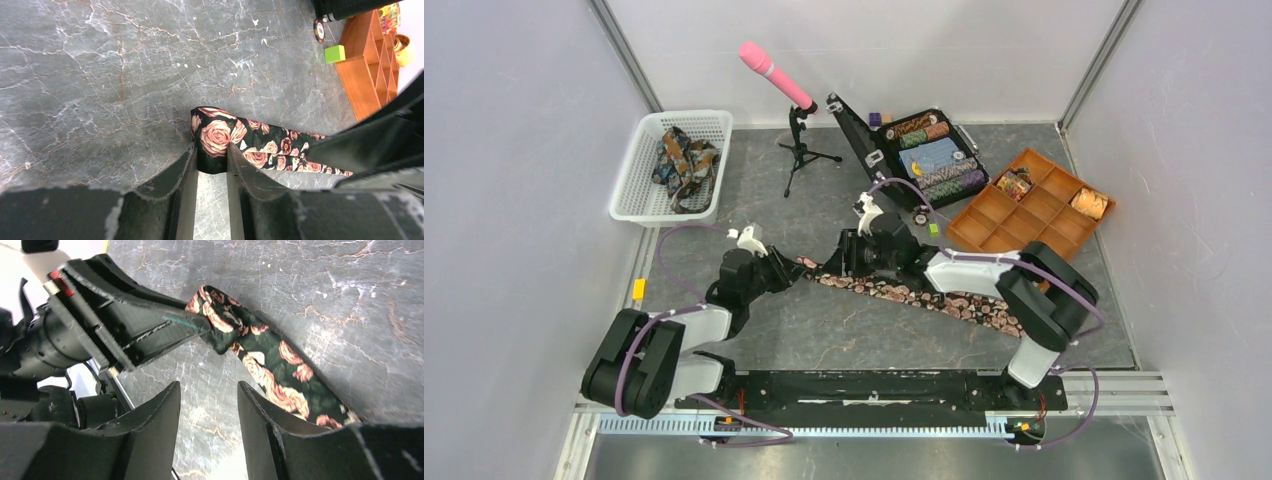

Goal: Roll the ties
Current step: Roll the tie at the center of the board.

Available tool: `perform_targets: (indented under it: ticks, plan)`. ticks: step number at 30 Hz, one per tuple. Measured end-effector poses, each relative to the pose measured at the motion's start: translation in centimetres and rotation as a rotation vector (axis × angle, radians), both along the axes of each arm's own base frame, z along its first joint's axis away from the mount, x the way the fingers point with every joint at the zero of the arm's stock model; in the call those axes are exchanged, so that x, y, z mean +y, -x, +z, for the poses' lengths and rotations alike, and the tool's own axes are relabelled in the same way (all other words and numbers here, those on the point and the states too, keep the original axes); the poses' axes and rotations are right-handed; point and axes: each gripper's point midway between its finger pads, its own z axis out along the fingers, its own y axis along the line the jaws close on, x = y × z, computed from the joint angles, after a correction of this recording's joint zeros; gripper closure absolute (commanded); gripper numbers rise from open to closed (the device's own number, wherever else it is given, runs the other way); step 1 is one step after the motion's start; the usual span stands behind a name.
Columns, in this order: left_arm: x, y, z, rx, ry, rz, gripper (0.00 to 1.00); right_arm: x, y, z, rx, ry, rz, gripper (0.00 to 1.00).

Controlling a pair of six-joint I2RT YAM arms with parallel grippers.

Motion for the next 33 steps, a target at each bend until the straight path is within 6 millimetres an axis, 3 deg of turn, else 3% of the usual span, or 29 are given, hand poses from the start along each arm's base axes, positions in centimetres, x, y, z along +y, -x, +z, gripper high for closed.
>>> perform_targets:
  ticks: [4, 11, 21, 33]
  plan:
    - [0.4, 0.0, 0.1, 0.005, -0.023, 0.017, 0.69, -1.3, 0.8, 1.4, -0.047, 0.001, 0.008, 0.49]
    - [1.2, 0.6, -0.4, 0.027, -0.074, 0.034, 0.69, -3.3, 1.8, 1.1, -0.079, 0.059, 0.014, 0.48]
    - [1.1, 0.6, 0.6, 0.016, -0.16, 0.06, 0.68, -6.9, 1.5, 7.8, -0.29, 0.073, -0.062, 0.46]
    - [0.7, 0.6, 0.9, 0.003, -0.385, 0.116, 0.68, -12.0, 2.8, 6.1, -0.312, 0.204, -0.148, 0.45]
